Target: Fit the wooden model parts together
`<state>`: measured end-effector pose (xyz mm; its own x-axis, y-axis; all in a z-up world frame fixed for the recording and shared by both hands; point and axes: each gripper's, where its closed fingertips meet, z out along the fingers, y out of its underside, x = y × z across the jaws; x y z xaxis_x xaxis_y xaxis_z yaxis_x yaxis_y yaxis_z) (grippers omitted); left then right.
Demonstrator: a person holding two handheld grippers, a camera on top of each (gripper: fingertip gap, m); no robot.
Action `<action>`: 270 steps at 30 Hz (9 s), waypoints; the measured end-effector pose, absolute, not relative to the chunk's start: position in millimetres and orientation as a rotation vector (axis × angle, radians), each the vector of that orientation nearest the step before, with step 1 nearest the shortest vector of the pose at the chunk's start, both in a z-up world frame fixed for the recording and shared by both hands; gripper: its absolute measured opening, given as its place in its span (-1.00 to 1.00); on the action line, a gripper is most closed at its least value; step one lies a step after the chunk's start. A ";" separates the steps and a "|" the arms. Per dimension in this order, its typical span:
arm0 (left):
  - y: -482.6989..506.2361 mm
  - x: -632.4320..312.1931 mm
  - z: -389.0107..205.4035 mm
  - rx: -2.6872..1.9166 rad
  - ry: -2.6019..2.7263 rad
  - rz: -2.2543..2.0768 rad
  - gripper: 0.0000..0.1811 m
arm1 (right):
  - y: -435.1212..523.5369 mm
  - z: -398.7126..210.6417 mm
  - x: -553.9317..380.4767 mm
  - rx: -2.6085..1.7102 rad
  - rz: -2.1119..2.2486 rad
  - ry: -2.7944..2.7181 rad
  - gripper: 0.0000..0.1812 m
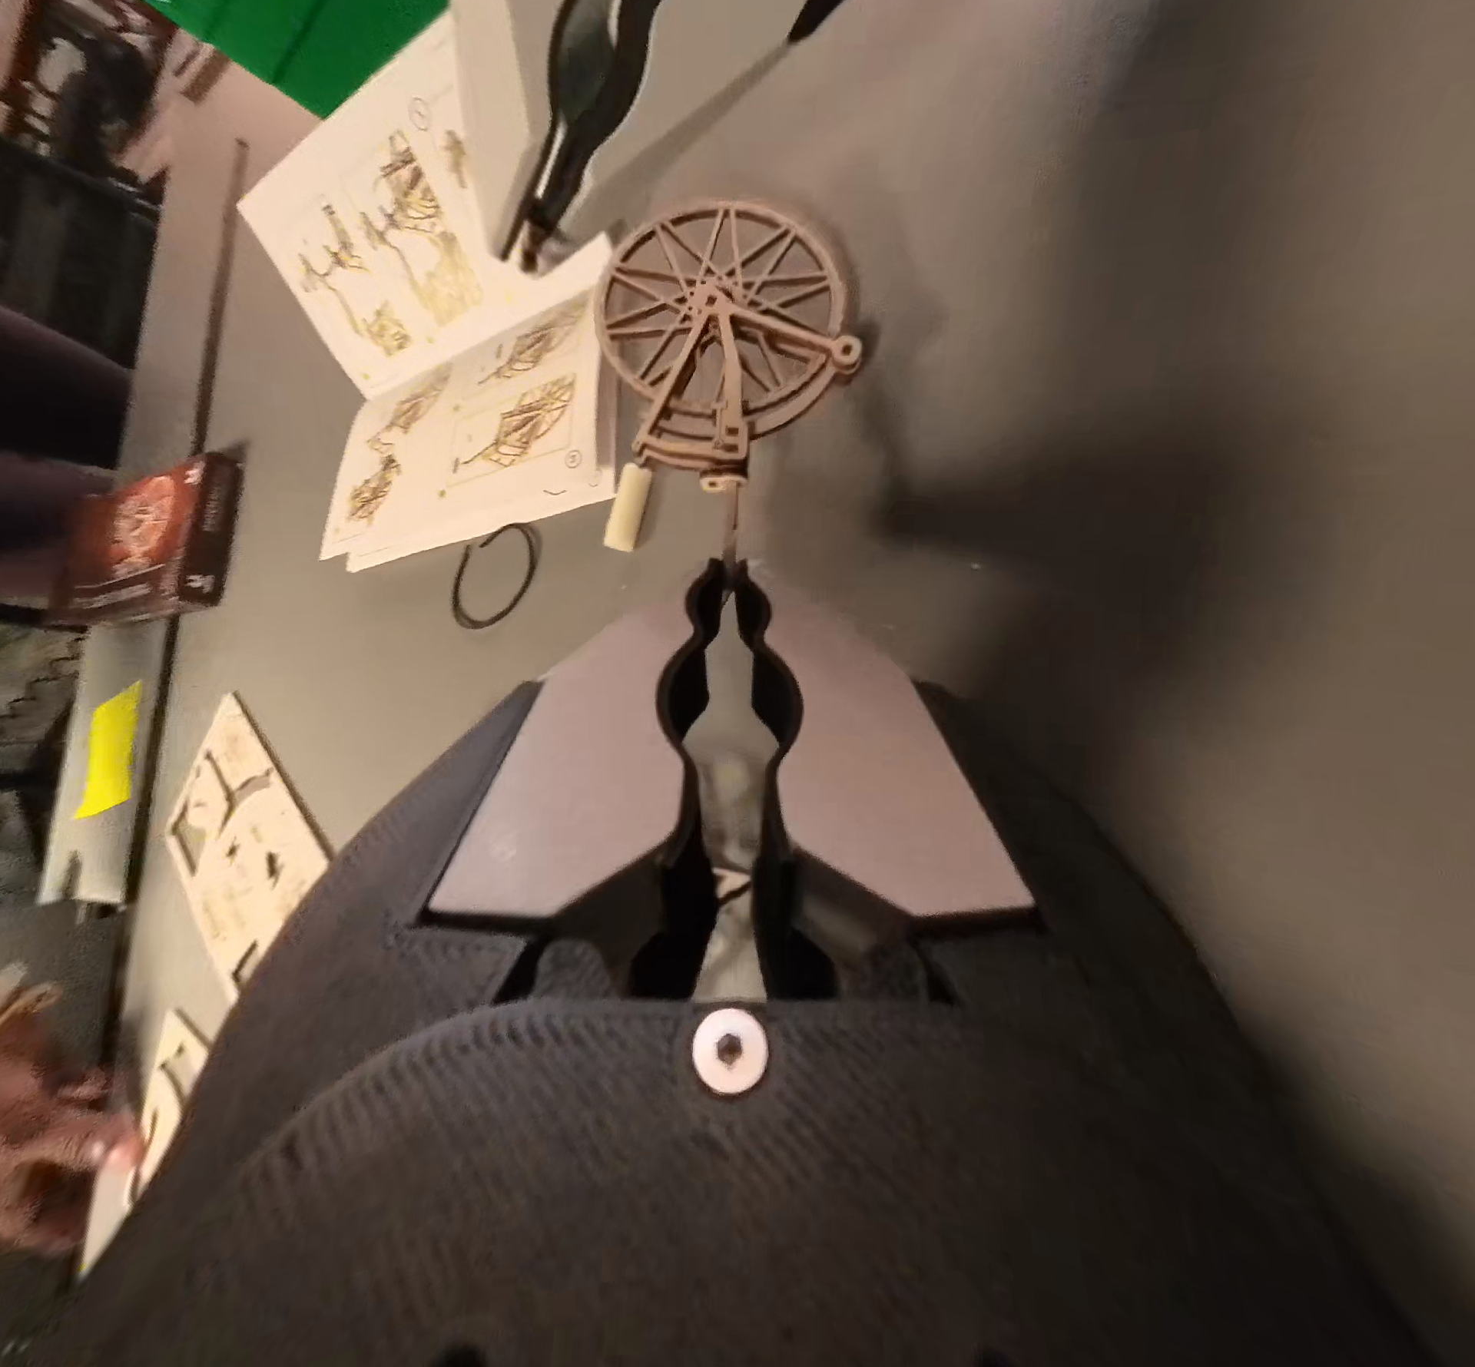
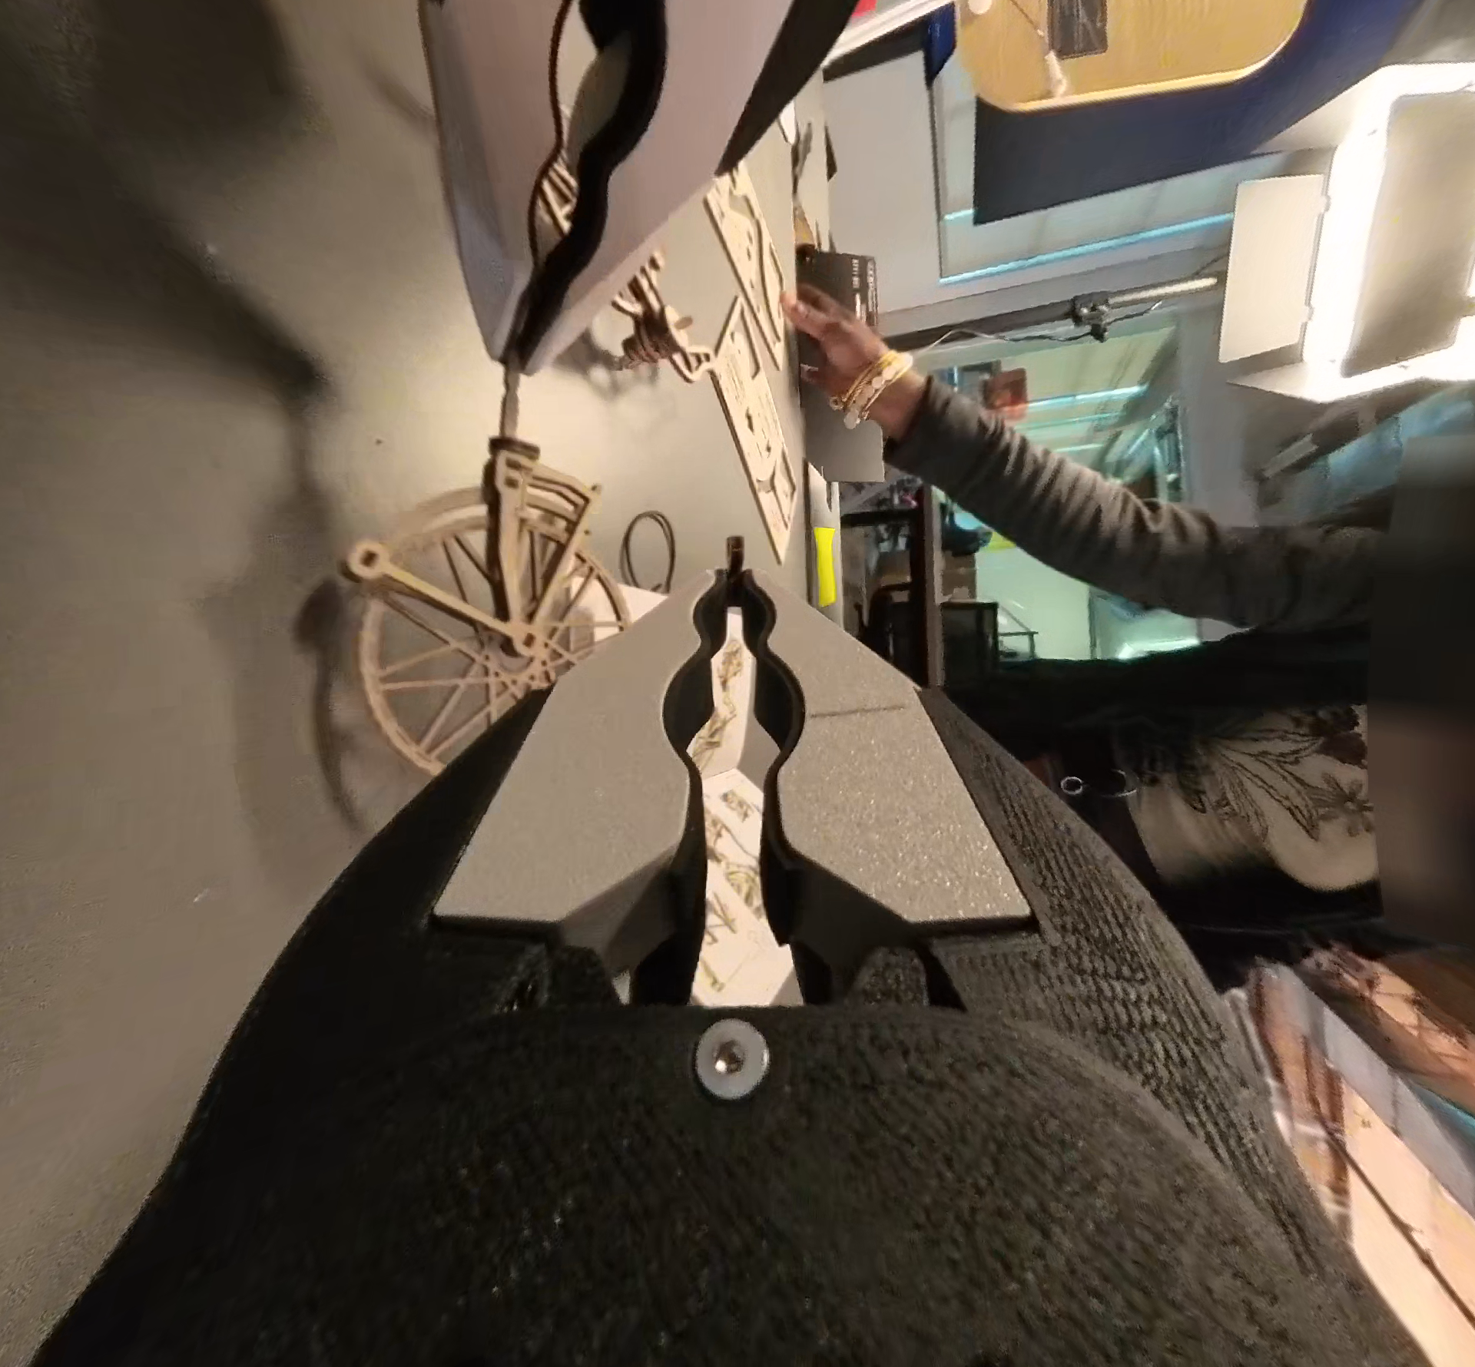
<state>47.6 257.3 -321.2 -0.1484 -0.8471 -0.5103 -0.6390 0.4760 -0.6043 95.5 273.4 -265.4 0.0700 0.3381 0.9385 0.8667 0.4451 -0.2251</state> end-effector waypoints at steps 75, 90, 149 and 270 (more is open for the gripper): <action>232.3 61.9 -298.4 -0.784 1.839 0.121 -0.97 | 240.3 -295.0 74.0 -0.589 -1.099 -2.644 -1.00; 231.6 63.3 -301.3 -0.811 1.837 0.062 -0.97 | 241.7 -300.4 74.5 -0.530 -1.136 -2.638 -1.00; 276.9 136.0 -334.4 -0.595 2.126 0.225 -0.71 | 265.3 -258.8 209.4 -1.379 -0.159 -0.800 -1.00; 231.2 101.3 -291.5 -0.554 1.942 0.092 -0.98 | 241.4 -280.8 112.7 -0.596 -1.328 -2.448 -1.00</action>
<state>101.3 231.2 -291.5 -0.3278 -0.3372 -0.8825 -0.4188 0.8892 -0.1842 112.7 241.4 -280.8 -0.8716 0.2167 0.4398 0.4868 0.4886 0.7241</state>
